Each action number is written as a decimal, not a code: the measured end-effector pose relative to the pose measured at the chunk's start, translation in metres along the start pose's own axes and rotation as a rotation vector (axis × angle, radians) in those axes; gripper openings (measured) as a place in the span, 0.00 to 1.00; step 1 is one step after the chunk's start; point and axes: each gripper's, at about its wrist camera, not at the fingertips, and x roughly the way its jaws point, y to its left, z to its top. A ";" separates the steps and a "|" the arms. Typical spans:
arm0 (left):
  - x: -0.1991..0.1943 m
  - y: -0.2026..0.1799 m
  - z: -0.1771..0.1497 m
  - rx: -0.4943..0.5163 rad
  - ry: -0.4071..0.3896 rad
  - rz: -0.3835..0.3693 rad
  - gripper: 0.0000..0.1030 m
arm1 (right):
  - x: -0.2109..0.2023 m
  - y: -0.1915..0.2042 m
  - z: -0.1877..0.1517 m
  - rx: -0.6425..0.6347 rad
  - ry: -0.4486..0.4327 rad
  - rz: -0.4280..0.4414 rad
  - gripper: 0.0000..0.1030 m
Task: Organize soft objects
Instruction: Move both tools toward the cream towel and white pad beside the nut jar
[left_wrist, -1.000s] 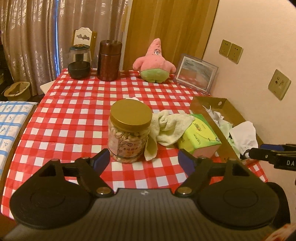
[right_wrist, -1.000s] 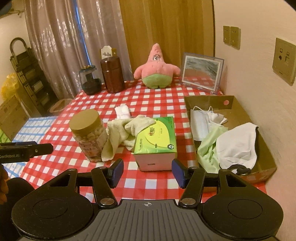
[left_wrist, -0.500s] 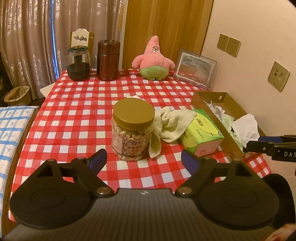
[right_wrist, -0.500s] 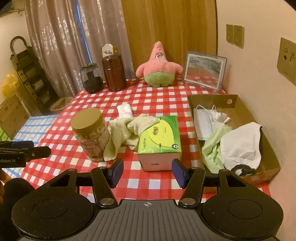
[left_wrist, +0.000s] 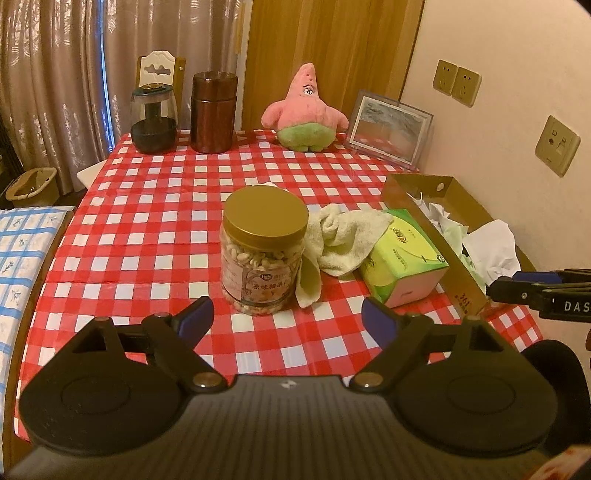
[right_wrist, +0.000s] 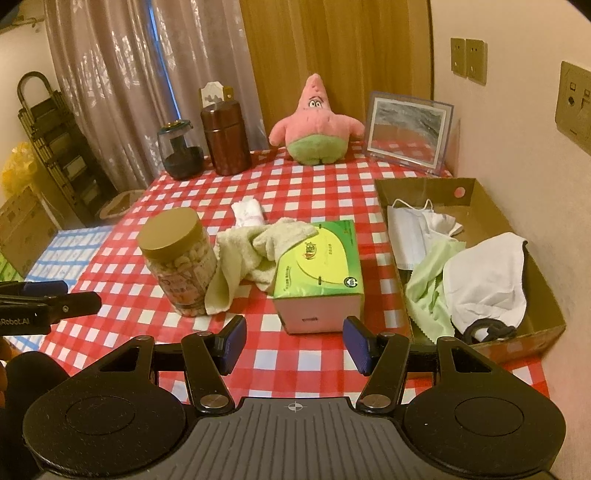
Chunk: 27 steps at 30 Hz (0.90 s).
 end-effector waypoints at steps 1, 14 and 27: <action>0.001 0.000 0.000 0.000 0.001 -0.001 0.83 | 0.001 0.000 0.000 0.000 0.001 -0.001 0.56; 0.020 0.016 0.013 0.056 0.030 -0.030 0.83 | 0.024 0.007 0.020 -0.161 0.005 0.030 0.65; 0.050 0.068 0.069 0.178 0.049 -0.076 0.84 | 0.096 0.027 0.050 -0.527 0.034 0.129 0.86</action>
